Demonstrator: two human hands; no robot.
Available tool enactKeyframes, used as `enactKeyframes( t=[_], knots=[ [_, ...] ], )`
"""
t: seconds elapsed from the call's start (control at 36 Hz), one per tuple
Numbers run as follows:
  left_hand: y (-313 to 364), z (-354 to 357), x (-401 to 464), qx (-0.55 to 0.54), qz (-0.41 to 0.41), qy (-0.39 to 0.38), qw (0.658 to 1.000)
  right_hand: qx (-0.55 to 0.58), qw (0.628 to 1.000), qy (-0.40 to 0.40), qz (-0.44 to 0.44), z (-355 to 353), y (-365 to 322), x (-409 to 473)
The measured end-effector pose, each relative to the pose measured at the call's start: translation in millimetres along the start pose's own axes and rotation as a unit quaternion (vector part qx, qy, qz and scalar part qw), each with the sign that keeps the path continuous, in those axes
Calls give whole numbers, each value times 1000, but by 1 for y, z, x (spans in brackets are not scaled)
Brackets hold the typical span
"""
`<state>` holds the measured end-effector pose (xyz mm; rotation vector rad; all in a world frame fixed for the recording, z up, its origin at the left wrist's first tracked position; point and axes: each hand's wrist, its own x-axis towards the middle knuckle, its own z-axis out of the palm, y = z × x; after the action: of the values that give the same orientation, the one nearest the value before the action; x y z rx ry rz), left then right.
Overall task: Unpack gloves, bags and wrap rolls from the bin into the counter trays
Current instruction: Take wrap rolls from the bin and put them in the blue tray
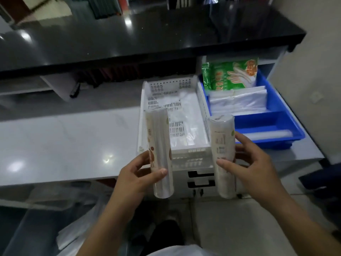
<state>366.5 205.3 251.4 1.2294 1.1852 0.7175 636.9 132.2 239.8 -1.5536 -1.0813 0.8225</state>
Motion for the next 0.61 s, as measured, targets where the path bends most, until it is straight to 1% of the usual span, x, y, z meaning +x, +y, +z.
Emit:
enactKeyframes(
  t=[0.11, 0.19, 0.28, 0.31, 0.36, 0.47, 0.53, 0.61],
  knots=[
    [16, 12, 29, 8, 20, -16, 1000, -50, 999, 15, -13, -32, -8, 26],
    [29, 16, 55, 12, 27, -46, 999, -150, 987, 21, -52, -56, -12, 56],
    [40, 19, 85, 11, 29, -68, 997, -253, 964, 12, -76, -77, -14, 93],
    [44, 21, 96, 9, 28, -75, 997, -295, 953, -5, -72, -84, -14, 106],
    [51, 25, 117, 6, 29, -87, 996, -370, 926, -56, -38, -93, -11, 132],
    [56, 35, 157, -12, 16, -121, 992, -492, 857, -149, 40, -99, 8, 170],
    [57, 39, 175, -13, 12, -139, 990, -533, 826, -179, 38, -98, 20, 180],
    [57, 45, 198, -2, 6, -161, 987, -580, 788, -205, 3, -98, 36, 190]
  ],
)
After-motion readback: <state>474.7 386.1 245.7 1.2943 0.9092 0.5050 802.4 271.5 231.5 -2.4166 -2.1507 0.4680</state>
